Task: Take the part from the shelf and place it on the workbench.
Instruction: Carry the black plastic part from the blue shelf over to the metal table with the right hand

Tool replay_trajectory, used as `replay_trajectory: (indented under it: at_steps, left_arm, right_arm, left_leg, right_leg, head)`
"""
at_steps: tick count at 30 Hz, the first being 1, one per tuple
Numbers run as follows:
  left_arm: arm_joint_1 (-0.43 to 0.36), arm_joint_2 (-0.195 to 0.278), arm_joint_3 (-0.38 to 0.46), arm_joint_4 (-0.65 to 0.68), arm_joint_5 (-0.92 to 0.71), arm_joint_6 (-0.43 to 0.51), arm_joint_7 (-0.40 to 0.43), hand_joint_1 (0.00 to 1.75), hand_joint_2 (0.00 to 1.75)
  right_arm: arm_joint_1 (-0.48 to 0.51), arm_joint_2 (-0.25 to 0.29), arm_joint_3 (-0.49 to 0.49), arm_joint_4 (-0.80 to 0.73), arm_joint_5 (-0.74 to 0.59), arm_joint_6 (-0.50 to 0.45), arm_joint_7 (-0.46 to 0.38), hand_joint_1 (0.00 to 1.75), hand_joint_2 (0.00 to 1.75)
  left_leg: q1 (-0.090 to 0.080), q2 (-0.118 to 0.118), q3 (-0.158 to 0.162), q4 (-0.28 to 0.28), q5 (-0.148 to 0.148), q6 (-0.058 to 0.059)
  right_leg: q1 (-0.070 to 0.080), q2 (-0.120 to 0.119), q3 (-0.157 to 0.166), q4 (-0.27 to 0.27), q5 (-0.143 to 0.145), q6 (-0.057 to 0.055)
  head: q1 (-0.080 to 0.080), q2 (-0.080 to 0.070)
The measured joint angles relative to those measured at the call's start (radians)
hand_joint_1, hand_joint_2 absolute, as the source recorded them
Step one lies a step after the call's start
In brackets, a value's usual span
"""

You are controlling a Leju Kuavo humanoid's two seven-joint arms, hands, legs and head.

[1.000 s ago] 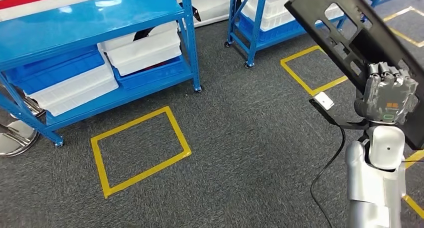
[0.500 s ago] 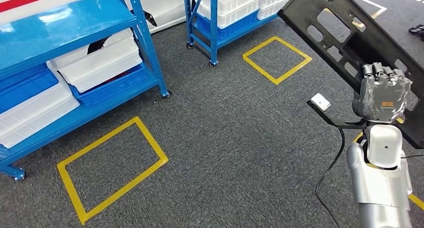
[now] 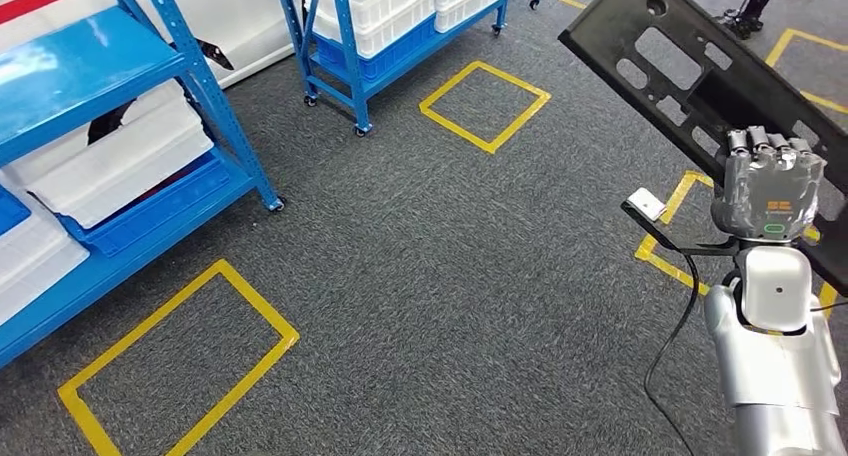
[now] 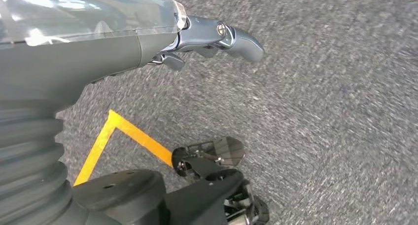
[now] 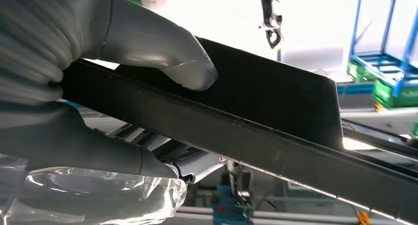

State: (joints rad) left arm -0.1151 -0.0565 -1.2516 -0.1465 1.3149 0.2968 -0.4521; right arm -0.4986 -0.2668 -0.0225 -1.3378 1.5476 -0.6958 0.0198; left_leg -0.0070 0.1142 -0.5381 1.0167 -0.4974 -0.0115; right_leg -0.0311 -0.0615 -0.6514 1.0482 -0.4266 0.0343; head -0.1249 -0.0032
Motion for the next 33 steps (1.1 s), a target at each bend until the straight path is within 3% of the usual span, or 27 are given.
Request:
replay_trajectory:
  at_steps: [1, 3, 5, 7, 8, 9, 10, 12, 14, 16, 17, 19, 20, 22, 23, 24, 25, 27, 29, 31, 32, 33]
  left_arm:
    - [-0.001, -0.001, 0.000, 0.000, 0.000, 0.000, 0.000, 0.00, 1.75]
    - [-0.002, -0.002, 0.000, 0.000, 0.001, 0.000, -0.001, 0.00, 1.75]
    - [-0.001, -0.002, -0.001, 0.000, 0.001, -0.002, -0.003, 0.00, 1.75]
    - [0.002, -0.002, -0.001, 0.000, 0.003, -0.003, -0.004, 0.00, 1.75]
    - [0.002, -0.002, -0.002, 0.000, 0.004, -0.004, -0.004, 0.00, 1.75]
    - [0.002, -0.002, -0.002, 0.000, 0.005, -0.005, -0.004, 0.00, 1.75]
    - [0.001, -0.002, -0.002, 0.000, 0.005, -0.005, -0.005, 0.00, 1.75]
    - [0.001, -0.001, -0.002, 0.001, 0.007, -0.006, -0.005, 0.00, 1.75]
    - [0.000, 0.001, -0.002, 0.002, 0.008, -0.006, -0.003, 0.00, 1.75]
    - [-0.004, 0.001, -0.002, 0.002, 0.011, -0.006, 0.004, 0.00, 1.75]
    - [-0.006, 0.001, -0.003, 0.002, 0.012, -0.006, 0.008, 0.00, 1.75]
    - [-0.007, 0.001, -0.004, 0.002, 0.015, -0.005, 0.015, 0.00, 1.75]
    - [-0.006, 0.001, -0.005, 0.002, 0.015, -0.004, 0.017, 0.00, 1.75]
    - [-0.001, 0.002, -0.008, 0.002, 0.016, -0.003, 0.018, 0.00, 1.75]
    - [0.001, 0.001, -0.009, 0.002, 0.016, -0.003, 0.016, 0.00, 1.75]
    - [0.002, 0.001, -0.011, 0.002, 0.016, -0.004, 0.014, 0.00, 1.75]
    - [0.003, 0.001, -0.013, 0.002, 0.015, -0.004, 0.011, 0.00, 1.75]
    - [0.003, 0.000, -0.018, 0.002, 0.015, -0.006, 0.004, 0.00, 1.75]
    - [0.004, 0.002, -0.022, 0.003, 0.015, -0.009, -0.002, 0.00, 1.75]
    - [0.004, 0.002, -0.024, 0.003, 0.015, -0.011, -0.005, 0.00, 1.75]
    - [0.003, 0.001, -0.025, 0.003, 0.015, -0.013, -0.006, 0.00, 1.75]
    - [0.003, 0.000, -0.026, 0.003, 0.015, -0.014, -0.006, 0.00, 1.75]
  right_arm:
    - [0.000, -0.004, 0.004, 0.002, 0.000, 0.000, 0.006, 1.75, 1.75]
    - [-0.005, -0.016, 0.020, 0.005, 0.000, 0.000, 0.037, 1.75, 1.75]
    - [-0.013, -0.031, 0.051, 0.009, 0.000, 0.000, 0.086, 1.75, 1.75]
    - [-0.017, -0.050, 0.095, 0.015, 0.000, 0.000, 0.139, 1.75, 1.75]
    - [-0.016, -0.062, 0.117, 0.018, 0.000, 0.000, 0.164, 1.75, 1.75]
    - [-0.016, -0.076, 0.138, 0.020, 0.000, 0.000, 0.186, 1.75, 1.75]
    - [-0.016, -0.089, 0.154, 0.021, 0.000, 0.000, 0.201, 1.75, 1.75]
    - [-0.017, -0.110, 0.180, 0.021, 0.000, 0.000, 0.218, 1.75, 1.75]
    - [-0.016, -0.121, 0.201, 0.022, 0.000, 0.000, 0.225, 1.75, 1.75]
    - [-0.006, -0.138, 0.221, 0.023, 0.000, 0.000, 0.229, 1.75, 1.75]
    - [0.002, -0.149, 0.229, 0.023, 0.000, -0.001, 0.232, 1.75, 1.75]
    - [0.012, -0.167, 0.243, 0.021, 0.000, -0.001, 0.238, 1.75, 1.75]
    - [0.017, -0.173, 0.251, 0.018, 0.000, -0.001, 0.241, 1.75, 1.75]
    - [0.034, -0.180, 0.267, 0.013, 0.000, -0.001, 0.246, 1.75, 1.75]
    - [0.047, -0.183, 0.274, 0.011, 0.000, -0.001, 0.247, 1.75, 1.75]
    - [0.058, -0.187, 0.281, 0.010, 0.000, -0.001, 0.249, 1.75, 1.75]
    - [0.066, -0.191, 0.286, 0.008, 0.000, -0.001, 0.250, 1.75, 1.75]
    - [0.074, -0.200, 0.294, 0.001, 0.000, -0.002, 0.254, 1.75, 1.75]
    - [0.082, -0.209, 0.300, -0.007, 0.000, -0.002, 0.256, 1.75, 1.75]
    - [0.091, -0.220, 0.304, -0.010, 0.000, -0.002, 0.253, 1.75, 1.75]
    - [0.095, -0.226, 0.306, -0.010, 0.000, -0.002, 0.248, 1.75, 1.75]
    - [0.096, -0.232, 0.308, -0.010, 0.000, -0.002, 0.243, 1.75, 1.75]
  left_leg:
    - [0.002, 0.007, 0.002, 0.000, -0.003, -0.005]
    - [0.009, -0.023, -0.009, 0.032, -0.032, -0.014]
    - [0.013, -0.081, -0.056, 0.143, -0.095, -0.014]
    - [0.013, -0.104, -0.119, 0.271, -0.141, -0.010]
    - [0.012, -0.107, -0.136, 0.299, -0.141, -0.006]
    - [0.011, -0.110, -0.133, 0.282, -0.117, 0.000]
    - [0.009, -0.119, -0.114, 0.231, -0.080, 0.008]
    - [0.006, -0.169, -0.061, 0.099, -0.007, 0.027]
    - [0.004, -0.206, -0.033, 0.033, 0.015, 0.039]
    - [0.003, -0.192, -0.024, 0.014, 0.016, 0.043]
    - [0.004, -0.179, -0.019, 0.001, 0.022, 0.045]
    - [0.007, -0.153, -0.008, -0.026, 0.037, 0.050]
    - [0.005, -0.138, -0.006, -0.032, 0.040, 0.051]
    - [0.004, -0.108, -0.006, -0.034, 0.040, 0.052]
    - [0.004, -0.094, -0.007, -0.033, 0.039, 0.051]
    - [0.005, -0.080, -0.007, -0.031, 0.036, 0.049]
    - [0.006, -0.067, -0.007, -0.028, 0.033, 0.045]
    - [0.005, -0.042, -0.008, -0.015, 0.021, 0.032]
    - [0.001, -0.022, -0.007, -0.004, 0.010, 0.018]
    - [0.001, -0.004, -0.003, -0.002, 0.005, 0.008]
    - [0.003, -0.004, -0.002, 0.002, -0.001, 0.002]
    - [0.006, -0.019, -0.006, 0.016, -0.014, -0.002]
  right_leg:
    - [0.000, 0.013, -0.001, 0.000, 0.000, -0.008]
    - [0.000, 0.035, -0.001, -0.003, 0.003, -0.023]
    - [0.003, 0.057, -0.001, -0.005, 0.004, -0.034]
    - [0.010, 0.086, -0.001, -0.004, 0.005, -0.039]
    - [0.014, 0.100, -0.001, -0.004, 0.005, -0.040]
    - [0.017, 0.115, 0.000, -0.003, 0.005, -0.041]
    - [0.019, 0.130, 0.002, -0.003, 0.005, -0.041]
    - [0.020, 0.157, 0.003, -0.003, 0.006, -0.039]
    - [0.014, 0.183, -0.002, -0.004, 0.011, -0.030]
    - [0.008, 0.206, -0.008, -0.010, 0.020, -0.016]
    - [0.008, 0.197, -0.011, -0.011, 0.021, -0.011]
    - [0.013, 0.138, -0.031, 0.026, -0.006, -0.005]
    - [0.013, 0.102, -0.054, 0.073, -0.035, -0.003]
    - [0.008, 0.074, -0.108, 0.190, -0.089, 0.005]
    - [0.003, 0.069, -0.122, 0.224, -0.096, 0.011]
    - [-0.002, 0.065, -0.116, 0.221, -0.086, 0.016]
    - [-0.006, 0.058, -0.090, 0.180, -0.062, 0.020]
    - [-0.008, 0.018, -0.016, 0.052, -0.018, 0.026]
    - [-0.001, -0.002, 0.019, -0.011, -0.005, 0.016]
    - [0.004, 0.020, 0.015, -0.008, -0.005, -0.001]
    - [0.004, 0.031, 0.014, -0.009, -0.004, -0.007]
    - [0.003, 0.041, 0.014, -0.010, -0.003, -0.014]
  head:
    - [0.000, 0.000]
    - [-0.001, 0.000]
    - [-0.001, 0.000]
    - [-0.001, 0.000]
    - [-0.001, 0.000]
    - [-0.001, 0.000]
    - [-0.001, 0.000]
    - [-0.001, 0.000]
    - [-0.001, 0.000]
    - [-0.001, 0.000]
    - [-0.001, 0.000]
    - [0.000, 0.000]
    - [0.000, 0.000]
    - [0.000, 0.000]
    - [0.000, 0.000]
    - [0.000, 0.000]
    - [0.001, 0.000]
    - [0.001, 0.000]
    - [0.000, 0.000]
    - [0.000, 0.000]
    - [0.000, 0.000]
    - [0.000, 0.000]
